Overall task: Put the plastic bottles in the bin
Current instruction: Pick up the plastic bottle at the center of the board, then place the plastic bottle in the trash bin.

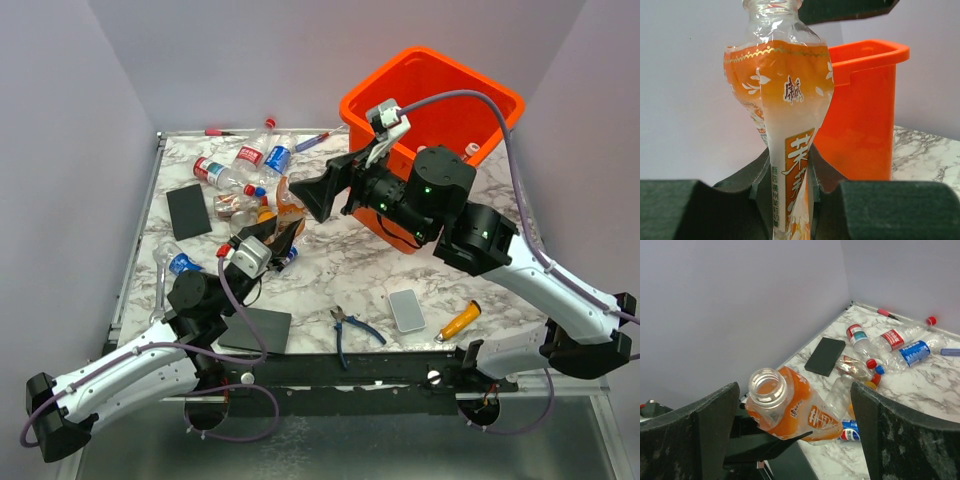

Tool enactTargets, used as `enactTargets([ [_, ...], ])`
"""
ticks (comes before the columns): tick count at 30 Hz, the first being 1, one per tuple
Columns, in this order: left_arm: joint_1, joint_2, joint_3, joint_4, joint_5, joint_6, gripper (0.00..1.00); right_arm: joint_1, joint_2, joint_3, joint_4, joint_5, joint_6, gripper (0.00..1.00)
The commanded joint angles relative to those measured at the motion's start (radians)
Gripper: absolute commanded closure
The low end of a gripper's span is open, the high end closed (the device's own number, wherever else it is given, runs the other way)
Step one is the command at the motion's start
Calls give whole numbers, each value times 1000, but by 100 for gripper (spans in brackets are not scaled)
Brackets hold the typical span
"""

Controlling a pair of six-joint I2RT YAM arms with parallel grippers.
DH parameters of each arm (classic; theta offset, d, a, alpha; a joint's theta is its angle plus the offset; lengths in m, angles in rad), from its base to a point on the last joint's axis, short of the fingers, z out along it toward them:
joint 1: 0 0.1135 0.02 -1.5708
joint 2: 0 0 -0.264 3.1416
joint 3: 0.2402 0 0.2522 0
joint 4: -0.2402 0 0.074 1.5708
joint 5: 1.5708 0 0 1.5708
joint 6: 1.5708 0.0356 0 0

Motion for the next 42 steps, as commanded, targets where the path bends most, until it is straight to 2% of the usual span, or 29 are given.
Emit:
enactTargets([
  [1, 0, -15, -13, 42, 20, -12, 82, 9, 5, -40, 32, 86, -14, 4],
  [4, 0, -12, -13, 44, 25, -14, 82, 10, 11, -51, 48, 95, -11, 5],
  [11, -2, -7, -16, 44, 28, -15, 82, 9, 44, -34, 83, 4, 4, 13],
  [17, -4, -12, -17, 46, 18, -15, 82, 9, 79, -15, 57, -36, 31, 34],
  [23, -8, -14, -20, 48, 14, -18, 79, 9, 73, -19, 54, -30, 46, 66],
  [24, -8, -14, -20, 50, 9, -20, 76, 9, 72, -17, 51, -31, 47, 71],
  [26, -9, -16, -23, 50, 2, -24, 63, 9, 65, -19, 53, -28, 49, 85],
  [28, -11, -26, -26, 52, -6, -28, 42, 9, 58, -22, 51, -18, 52, 99],
  [32, -13, -40, -33, 64, -41, -32, 3, 10, 47, 7, 17, 17, 44, 100],
  [38, -20, -57, -35, 77, -136, -30, 1, 9, -1, 201, -47, 245, -139, 100],
  [40, -20, -62, -41, 82, -169, -13, 1, 9, -32, 223, 19, 360, -249, 100],
  [42, -21, -63, -50, 98, -219, 3, 1, 9, -59, 204, 155, 515, -416, 100],
])
